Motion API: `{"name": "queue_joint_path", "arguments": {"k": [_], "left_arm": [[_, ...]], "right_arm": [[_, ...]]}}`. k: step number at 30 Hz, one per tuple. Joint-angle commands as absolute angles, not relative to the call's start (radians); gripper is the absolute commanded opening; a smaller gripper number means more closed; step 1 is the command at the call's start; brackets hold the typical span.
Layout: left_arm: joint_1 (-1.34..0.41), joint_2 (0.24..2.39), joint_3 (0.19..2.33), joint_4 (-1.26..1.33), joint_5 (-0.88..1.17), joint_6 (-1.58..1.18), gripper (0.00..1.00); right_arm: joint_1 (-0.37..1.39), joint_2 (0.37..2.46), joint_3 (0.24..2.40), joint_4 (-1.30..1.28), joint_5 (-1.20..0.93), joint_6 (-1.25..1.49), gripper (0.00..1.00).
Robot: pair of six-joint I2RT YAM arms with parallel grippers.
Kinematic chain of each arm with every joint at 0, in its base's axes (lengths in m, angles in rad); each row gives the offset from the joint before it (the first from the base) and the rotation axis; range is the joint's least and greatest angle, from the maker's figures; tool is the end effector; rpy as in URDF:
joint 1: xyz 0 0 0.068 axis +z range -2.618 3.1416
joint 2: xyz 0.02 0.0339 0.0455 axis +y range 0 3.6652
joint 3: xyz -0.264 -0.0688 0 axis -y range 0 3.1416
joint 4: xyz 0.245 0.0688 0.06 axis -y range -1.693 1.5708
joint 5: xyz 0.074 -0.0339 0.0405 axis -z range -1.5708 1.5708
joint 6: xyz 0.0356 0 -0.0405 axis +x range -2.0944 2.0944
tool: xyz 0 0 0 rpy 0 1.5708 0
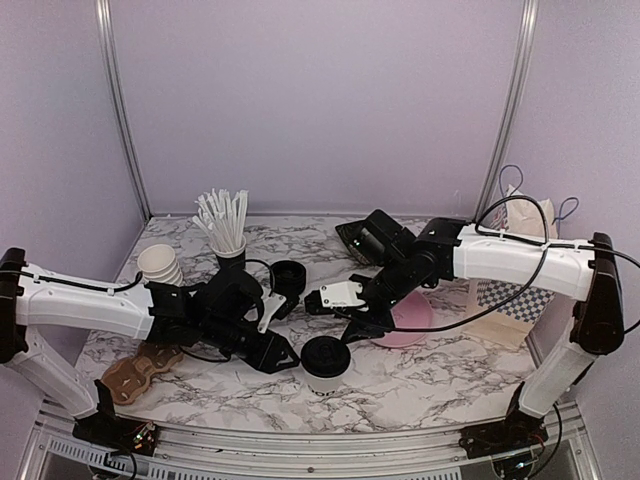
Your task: Pack the takeout coffee
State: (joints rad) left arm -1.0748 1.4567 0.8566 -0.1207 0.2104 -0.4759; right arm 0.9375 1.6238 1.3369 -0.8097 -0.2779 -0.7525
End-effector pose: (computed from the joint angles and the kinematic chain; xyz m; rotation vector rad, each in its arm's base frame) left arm 0.1399 -0.2742 0.2151 0.8510 2.3516 -0.9797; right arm 0.1906 0.2761 0.2691 -2.0520 1.7006 0.4304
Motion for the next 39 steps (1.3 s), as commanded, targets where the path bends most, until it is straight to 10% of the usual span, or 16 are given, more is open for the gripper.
{"name": "queue_joint_path", "arguments": {"k": [1, 21, 39], "left_arm": [[-1.079, 1.469, 0.836, -0.101, 0.212, -0.479, 0.38], [-1.078, 1.405, 0.972, -0.218, 0.141, -0.5, 0.76], [-1.081, 1.574, 0.957, -0.01, 0.229, -0.541, 0.68]], "right_arm": [[0.949, 1.635, 1.348, -0.817, -0.264, -0.752, 0.54], [0.852, 1.526, 1.261, -0.828, -0.412, -0.56, 0.61], [0.793, 1.596, 1.133, -0.791, -0.813, -0.465, 0.65]]}}
